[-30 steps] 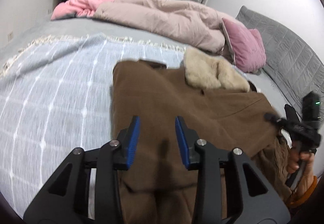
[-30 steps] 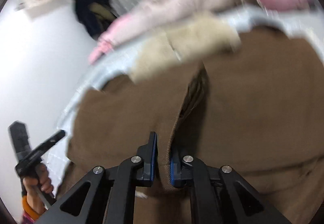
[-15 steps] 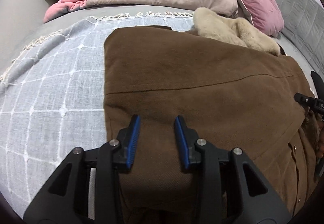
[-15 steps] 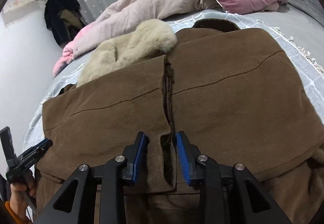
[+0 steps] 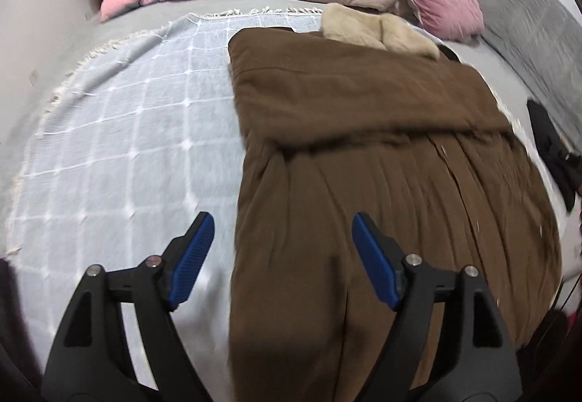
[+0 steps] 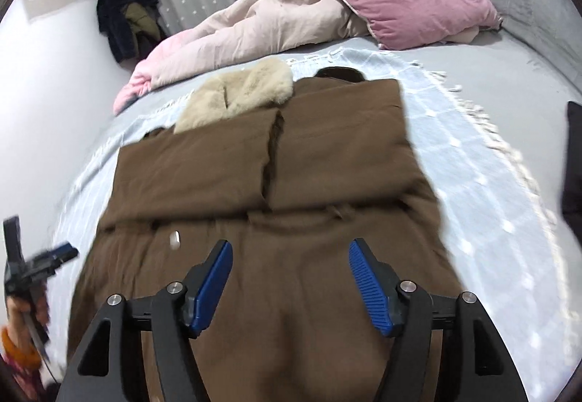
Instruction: Fold large clothes
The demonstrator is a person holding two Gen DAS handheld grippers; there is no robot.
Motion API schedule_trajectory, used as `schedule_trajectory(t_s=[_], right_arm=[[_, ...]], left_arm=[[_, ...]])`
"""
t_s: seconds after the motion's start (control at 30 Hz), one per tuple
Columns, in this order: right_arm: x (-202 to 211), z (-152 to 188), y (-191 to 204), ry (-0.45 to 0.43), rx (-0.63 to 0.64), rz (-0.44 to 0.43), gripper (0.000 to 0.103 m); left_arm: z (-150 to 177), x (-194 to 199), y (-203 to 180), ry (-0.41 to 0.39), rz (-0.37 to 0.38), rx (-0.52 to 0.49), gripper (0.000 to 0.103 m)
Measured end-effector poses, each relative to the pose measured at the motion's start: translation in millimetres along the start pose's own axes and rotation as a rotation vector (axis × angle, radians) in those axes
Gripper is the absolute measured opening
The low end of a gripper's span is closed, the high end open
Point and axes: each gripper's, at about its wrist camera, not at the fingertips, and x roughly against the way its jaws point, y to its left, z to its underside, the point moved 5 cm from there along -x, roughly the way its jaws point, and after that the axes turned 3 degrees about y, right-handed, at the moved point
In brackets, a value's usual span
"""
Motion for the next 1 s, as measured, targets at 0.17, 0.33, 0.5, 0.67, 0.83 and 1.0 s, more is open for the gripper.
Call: schedule_trajectory(t_s=[0.17,0.33,0.5,0.67,0.83,1.0], right_arm=[[49,56,-34,0.03,0.035,0.051,0.073],[71,106,-75,0.044,-0.048,0.003,0.074],[75,153,-122,0.081,-0.18,-0.019,0.074],[69,192,-139,0.125,-0.227,-0.051,0.074],[53,216,-133,0.158,-0.248,-0.098,0.074],[50,225,-118,0.1,-0.225,-0.061,0.076]], left_arm=[[46,29,-7,0.045,0.045,-0.043,0.085],[97,34,-11,0.156,0.114,-0.04,0.085],[141,33,-4,0.233,0.176,0.046,0.085],[170,34,2,0.257,0.242,0.131,0.085],[196,32,-6,0.282,0.322,0.16,0.085],[208,38,-28,0.277,0.344,0.092,0.085]])
